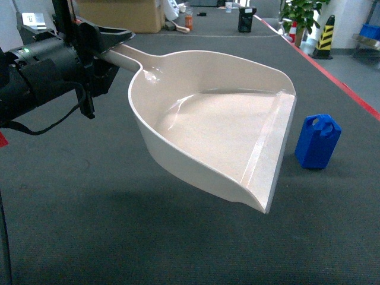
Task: Place part in tray to right shelf
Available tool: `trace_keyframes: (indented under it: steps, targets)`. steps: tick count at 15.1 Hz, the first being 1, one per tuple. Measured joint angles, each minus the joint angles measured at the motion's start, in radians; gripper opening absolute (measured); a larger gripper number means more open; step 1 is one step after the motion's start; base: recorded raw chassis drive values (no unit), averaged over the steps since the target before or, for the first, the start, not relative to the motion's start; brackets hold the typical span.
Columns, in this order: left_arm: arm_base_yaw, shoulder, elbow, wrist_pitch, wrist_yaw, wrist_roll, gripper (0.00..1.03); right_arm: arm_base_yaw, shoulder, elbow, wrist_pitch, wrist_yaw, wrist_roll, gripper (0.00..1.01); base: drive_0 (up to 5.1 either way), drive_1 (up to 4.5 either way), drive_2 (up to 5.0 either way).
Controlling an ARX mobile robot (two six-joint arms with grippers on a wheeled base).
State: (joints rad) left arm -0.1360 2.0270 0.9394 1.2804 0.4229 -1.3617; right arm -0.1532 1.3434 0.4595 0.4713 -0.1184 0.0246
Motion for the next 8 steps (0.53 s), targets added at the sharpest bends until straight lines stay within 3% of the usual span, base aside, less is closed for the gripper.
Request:
trace_keyframes:
  steps: [2, 5, 8]
  targets:
    - [0.0, 0.0, 0.0, 0.0, 0.0, 0.0, 0.14, 0.058, 0.227, 0.185, -0.037, -0.044, -0.01, 0.98, 0.0, 0.0, 0.0]
    - [0.0, 0.0, 0.0, 0.0, 0.0, 0.0, 0.14, 0.146, 0.433, 0.436, -0.123, -0.038, -0.027, 0.98, 0.0, 0.0, 0.0]
    - [0.0, 0.0, 0.0, 0.0, 0.0, 0.0, 0.14, 0.196, 0.589, 0.641, -0.216, 0.039, -0.044, 0.98, 0.0, 0.0, 0.0]
